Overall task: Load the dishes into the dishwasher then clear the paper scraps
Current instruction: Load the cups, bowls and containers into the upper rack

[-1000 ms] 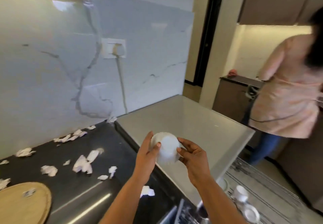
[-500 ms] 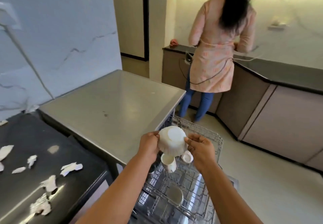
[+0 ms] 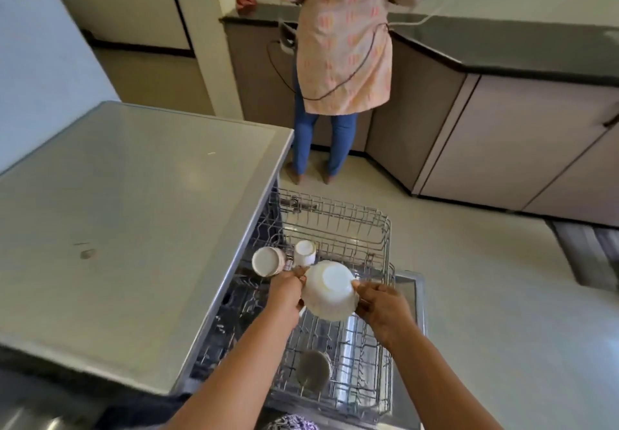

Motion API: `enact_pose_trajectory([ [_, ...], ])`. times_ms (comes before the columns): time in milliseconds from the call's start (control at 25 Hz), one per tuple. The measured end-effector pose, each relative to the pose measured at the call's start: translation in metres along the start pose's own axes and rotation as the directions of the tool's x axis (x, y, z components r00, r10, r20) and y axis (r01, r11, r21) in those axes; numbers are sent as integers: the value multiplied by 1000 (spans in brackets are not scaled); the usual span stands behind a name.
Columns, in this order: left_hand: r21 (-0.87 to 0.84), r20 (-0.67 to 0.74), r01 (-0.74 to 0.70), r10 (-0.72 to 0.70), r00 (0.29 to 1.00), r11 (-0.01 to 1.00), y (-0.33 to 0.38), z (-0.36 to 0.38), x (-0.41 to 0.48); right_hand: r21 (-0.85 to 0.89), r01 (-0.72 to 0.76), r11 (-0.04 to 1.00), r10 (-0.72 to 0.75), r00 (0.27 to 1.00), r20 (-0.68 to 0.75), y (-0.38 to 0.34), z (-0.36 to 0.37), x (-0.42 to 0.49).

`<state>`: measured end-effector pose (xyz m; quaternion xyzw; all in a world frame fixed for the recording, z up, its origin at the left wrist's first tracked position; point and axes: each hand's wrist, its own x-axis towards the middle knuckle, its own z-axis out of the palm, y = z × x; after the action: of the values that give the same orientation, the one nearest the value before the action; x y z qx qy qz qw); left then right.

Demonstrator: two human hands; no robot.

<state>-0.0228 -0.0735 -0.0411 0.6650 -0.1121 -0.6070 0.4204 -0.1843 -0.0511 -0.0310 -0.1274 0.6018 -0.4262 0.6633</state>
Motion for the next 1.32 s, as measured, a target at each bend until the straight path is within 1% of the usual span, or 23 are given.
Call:
enact_pose_trajectory([
  [200,220,22,85,-93,995,972,2,28,87,3,-86,996,86,985,-150,1,6,71],
  [360,439,118,80,-145,982,895,10,55,139,-21,-147,989,136,955,-263,-3,14,133],
  [560,570,223,-21,-130,966,821,22,97,191,-18,-168,986,152,930,-334,-19,20,202],
  [680,693,297,-145,-97,950,706,19,119,224,-23,-176,984,156,922,-355,-26,19,238],
  [760,752,323,-195,-94,942,629,14,131,239,-13,-183,983,165,916,-366,-26,17,259],
  [880,803,320,-254,-32,947,539,5,141,255,-93,-160,983,110,910,-400,-20,16,286],
  [960,819,304,-266,8,953,508,-1,142,262,-154,-155,976,77,904,-421,-16,20,298],
  [1160,844,308,-269,-7,951,464,-5,136,264,-319,-143,937,-8,904,-428,-7,27,302],
  [1240,843,312,-275,-3,950,462,-7,132,260,-325,-149,934,-11,897,-442,-2,28,294],
  [1320,836,325,-285,-4,946,468,-9,127,256,-305,-141,942,-1,906,-423,2,30,285],
])
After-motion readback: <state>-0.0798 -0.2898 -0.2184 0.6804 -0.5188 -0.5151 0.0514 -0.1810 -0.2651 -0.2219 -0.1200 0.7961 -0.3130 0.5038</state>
